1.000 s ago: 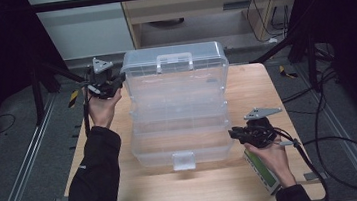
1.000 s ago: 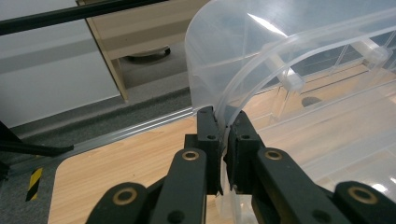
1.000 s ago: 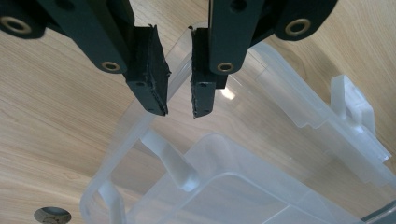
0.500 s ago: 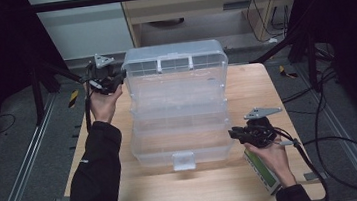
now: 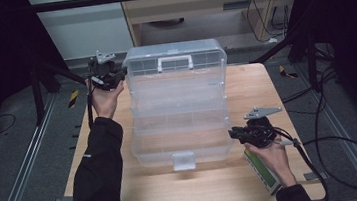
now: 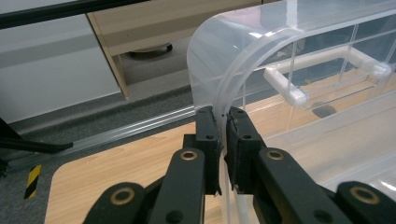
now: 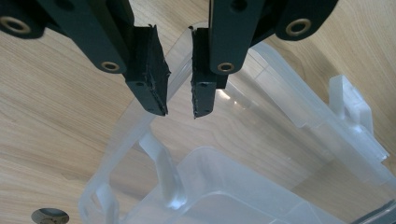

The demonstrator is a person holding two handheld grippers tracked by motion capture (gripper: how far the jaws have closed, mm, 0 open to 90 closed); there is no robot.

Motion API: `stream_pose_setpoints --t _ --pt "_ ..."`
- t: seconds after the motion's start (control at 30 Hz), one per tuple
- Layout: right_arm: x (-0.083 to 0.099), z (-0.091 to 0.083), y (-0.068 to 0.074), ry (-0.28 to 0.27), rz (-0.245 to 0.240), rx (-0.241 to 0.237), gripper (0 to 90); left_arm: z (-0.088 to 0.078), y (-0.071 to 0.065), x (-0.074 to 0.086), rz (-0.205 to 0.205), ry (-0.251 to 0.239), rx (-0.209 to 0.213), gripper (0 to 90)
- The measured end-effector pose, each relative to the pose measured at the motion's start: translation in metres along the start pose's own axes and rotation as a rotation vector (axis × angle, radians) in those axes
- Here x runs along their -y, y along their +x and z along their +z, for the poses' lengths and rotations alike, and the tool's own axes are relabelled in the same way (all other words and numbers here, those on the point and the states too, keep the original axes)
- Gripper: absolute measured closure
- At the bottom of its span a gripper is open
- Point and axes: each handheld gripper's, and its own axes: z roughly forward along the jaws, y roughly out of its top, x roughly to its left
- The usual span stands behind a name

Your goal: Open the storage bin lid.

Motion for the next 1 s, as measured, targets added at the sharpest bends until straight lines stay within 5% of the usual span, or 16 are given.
stream_pose_setpoints --t 0.63,0.8,1.0 --pt "0.000 0.000 0.000 0.000 0.001 0.001 75.9 0.010 0.002 -0.005 0.005 0.023 -0.014 82.9" --pt "0.000 0.000 0.000 0.002 -0.002 0.002 76.1 0.013 0.003 -0.004 0.034 0.041 -0.020 81.6" --pt "0.000 0.000 0.000 0.006 -0.003 0.003 76.2 0.013 0.009 0.002 0.012 0.053 -0.018 85.9"
